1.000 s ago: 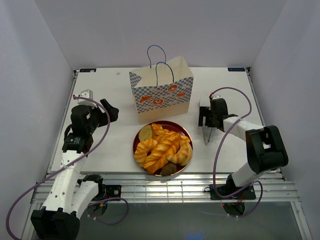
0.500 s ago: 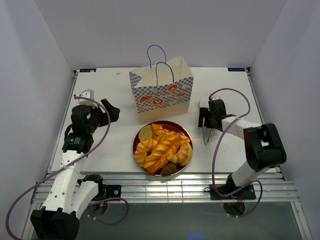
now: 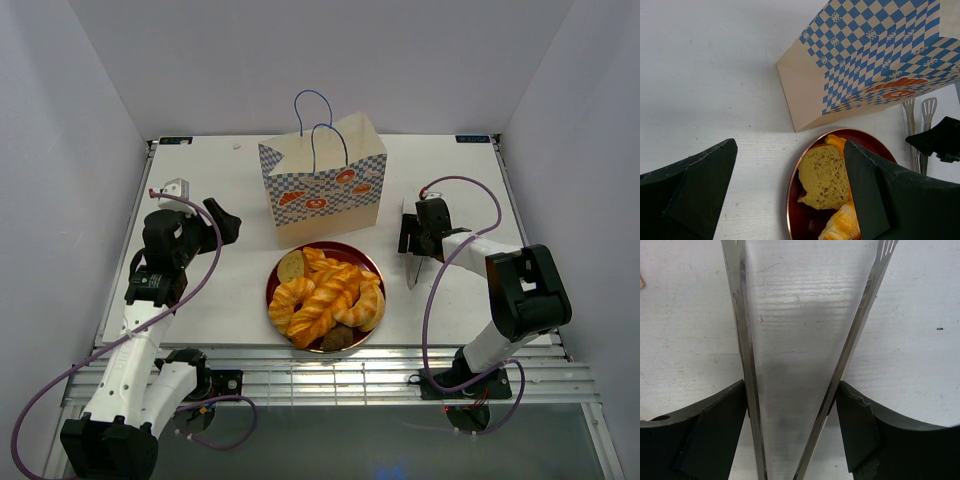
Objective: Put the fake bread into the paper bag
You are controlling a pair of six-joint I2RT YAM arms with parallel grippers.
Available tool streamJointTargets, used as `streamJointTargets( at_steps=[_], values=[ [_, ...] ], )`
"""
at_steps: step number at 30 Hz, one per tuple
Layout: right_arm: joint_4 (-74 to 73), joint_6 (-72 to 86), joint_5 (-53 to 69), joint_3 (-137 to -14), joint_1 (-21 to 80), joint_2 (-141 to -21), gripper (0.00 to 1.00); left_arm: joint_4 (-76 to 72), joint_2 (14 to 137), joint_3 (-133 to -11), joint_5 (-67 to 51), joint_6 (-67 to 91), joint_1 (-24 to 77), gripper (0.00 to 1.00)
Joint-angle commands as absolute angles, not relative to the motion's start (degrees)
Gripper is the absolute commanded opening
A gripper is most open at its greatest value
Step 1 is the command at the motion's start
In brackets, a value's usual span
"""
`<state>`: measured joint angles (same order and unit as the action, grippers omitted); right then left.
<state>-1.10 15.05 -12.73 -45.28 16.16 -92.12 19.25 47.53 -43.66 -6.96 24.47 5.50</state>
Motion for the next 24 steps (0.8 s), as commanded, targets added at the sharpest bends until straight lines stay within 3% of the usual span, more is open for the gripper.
streamJointTargets(
  at_steps=[1, 4, 7, 11, 24],
  values=[
    [-3.2, 18.3, -13.2, -46.6, 16.5, -93.1, 0.74, 18.4, 47.0, -45.3, -7.9, 24.3, 5.9, 0.98],
    [-3.1, 19.2, -12.7, -46.2, 16.8, -92.8, 0.74, 18.3, 47.0, -45.3, -7.6, 24.3, 6.2, 0.98],
    [-3.3, 19.9, -12.6, -46.2, 17.2, -93.0, 0.84, 18.4, 47.0, -45.3, -7.6, 24.3, 6.4, 0.98],
    [-4.1, 20.4, -13.4, -46.4, 18.1, -93.6, 0.85, 18.4, 46.8, -45.3, -7.6, 24.3, 6.5, 0.98],
    [-6.0, 25.8, -17.0, -46.7, 18.8, -95.1, 0.75, 18.3, 47.0, -45.2, -7.6, 24.2, 7.6, 0.98]
  ],
)
